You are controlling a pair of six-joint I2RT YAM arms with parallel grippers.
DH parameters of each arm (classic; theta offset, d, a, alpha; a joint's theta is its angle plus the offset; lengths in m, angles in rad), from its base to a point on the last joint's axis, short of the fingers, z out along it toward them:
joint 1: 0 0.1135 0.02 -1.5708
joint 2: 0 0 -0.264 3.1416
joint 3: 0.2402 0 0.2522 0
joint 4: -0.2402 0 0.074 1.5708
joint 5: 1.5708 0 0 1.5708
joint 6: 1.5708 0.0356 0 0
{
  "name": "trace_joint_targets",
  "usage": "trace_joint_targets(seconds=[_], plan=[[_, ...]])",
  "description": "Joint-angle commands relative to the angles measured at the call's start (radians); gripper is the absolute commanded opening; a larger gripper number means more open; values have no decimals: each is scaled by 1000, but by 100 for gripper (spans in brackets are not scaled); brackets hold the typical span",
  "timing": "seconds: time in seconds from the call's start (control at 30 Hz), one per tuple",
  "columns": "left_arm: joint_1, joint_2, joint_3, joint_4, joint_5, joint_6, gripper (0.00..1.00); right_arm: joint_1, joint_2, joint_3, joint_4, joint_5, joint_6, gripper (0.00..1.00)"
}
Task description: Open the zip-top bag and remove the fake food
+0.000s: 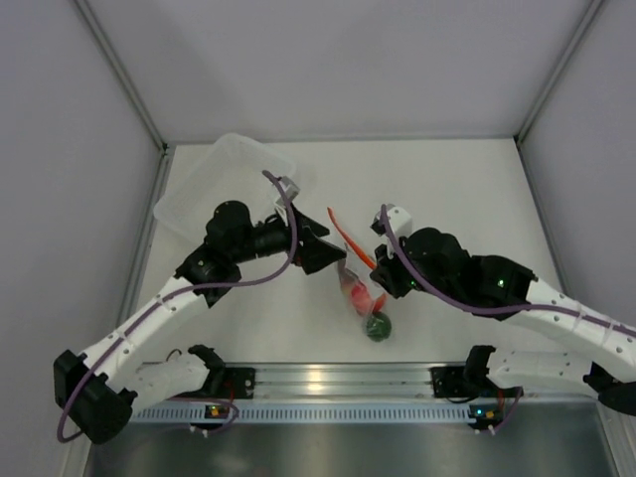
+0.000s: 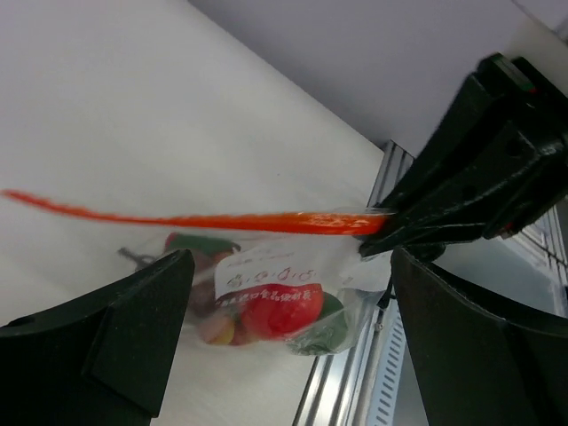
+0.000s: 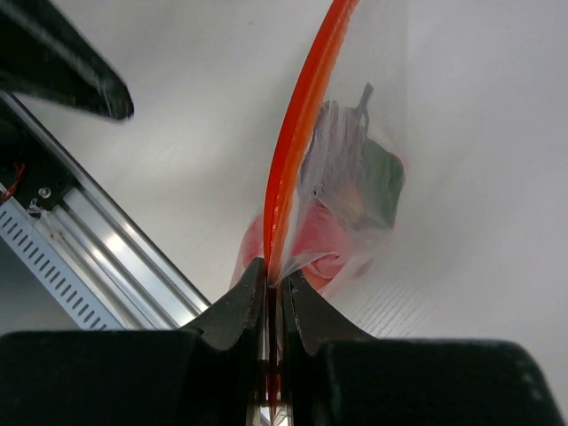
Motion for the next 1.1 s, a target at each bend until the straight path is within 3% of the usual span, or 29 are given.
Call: trace_joint_targets(seconds=[0.0, 0.27, 0.47, 0.67, 0.87, 1.0, 1.07], plan=[[-113, 53, 74, 154, -29, 238, 99, -38, -21, 8, 9, -118, -40, 0], [-182, 98, 72, 245, 25, 642, 99, -62, -41, 63, -106, -208, -104, 0], [-206, 50, -39, 246, 45, 977, 98, -79, -36, 135, -153, -216, -115, 0], [-274, 7, -109, 246, -68, 1103, 95, -113, -10, 191, -179, -251, -129, 0], [-317, 96, -67, 246, -139, 1128, 92, -117, 5, 227, -199, -337, -179, 0], [-317, 133, -45, 246, -127, 1131, 84, -117, -3, 229, -212, -351, -199, 0], [-317, 136, -47, 246, -113, 1131, 73, -116, -7, 232, -219, -349, -201, 0]])
